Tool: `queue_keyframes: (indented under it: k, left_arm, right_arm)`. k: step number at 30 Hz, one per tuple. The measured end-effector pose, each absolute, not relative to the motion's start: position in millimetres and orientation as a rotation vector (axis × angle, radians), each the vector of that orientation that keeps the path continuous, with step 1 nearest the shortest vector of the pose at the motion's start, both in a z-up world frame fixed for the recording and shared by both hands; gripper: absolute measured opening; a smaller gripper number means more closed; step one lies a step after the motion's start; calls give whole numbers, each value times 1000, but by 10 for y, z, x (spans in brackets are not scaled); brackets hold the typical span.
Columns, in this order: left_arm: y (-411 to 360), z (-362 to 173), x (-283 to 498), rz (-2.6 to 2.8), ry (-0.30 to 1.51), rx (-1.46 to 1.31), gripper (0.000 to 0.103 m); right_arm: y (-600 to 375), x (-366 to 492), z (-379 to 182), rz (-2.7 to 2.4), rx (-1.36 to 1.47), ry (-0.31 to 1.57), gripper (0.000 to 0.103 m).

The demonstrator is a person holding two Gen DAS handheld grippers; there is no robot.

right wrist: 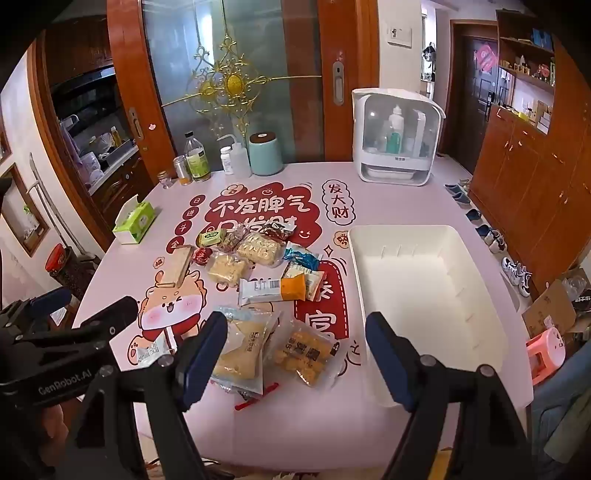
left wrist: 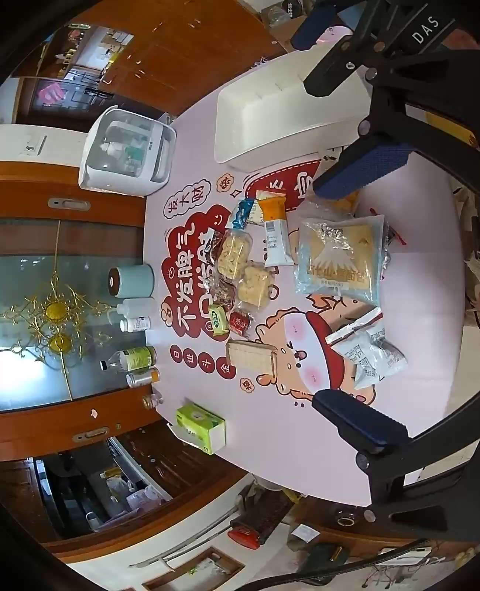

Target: Organize snacks

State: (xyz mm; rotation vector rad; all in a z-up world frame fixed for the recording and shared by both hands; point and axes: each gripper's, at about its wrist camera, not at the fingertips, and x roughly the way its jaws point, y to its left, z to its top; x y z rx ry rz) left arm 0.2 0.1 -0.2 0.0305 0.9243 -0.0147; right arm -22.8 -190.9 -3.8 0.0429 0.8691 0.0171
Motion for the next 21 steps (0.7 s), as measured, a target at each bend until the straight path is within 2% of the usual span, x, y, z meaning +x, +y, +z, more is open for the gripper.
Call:
queue_keyframes:
  k: [21]
  left_arm:
    - [-24,-47,-9,-55,938,32,102]
  right_arm:
    - [-1873,-210,-38,15,33,872,78]
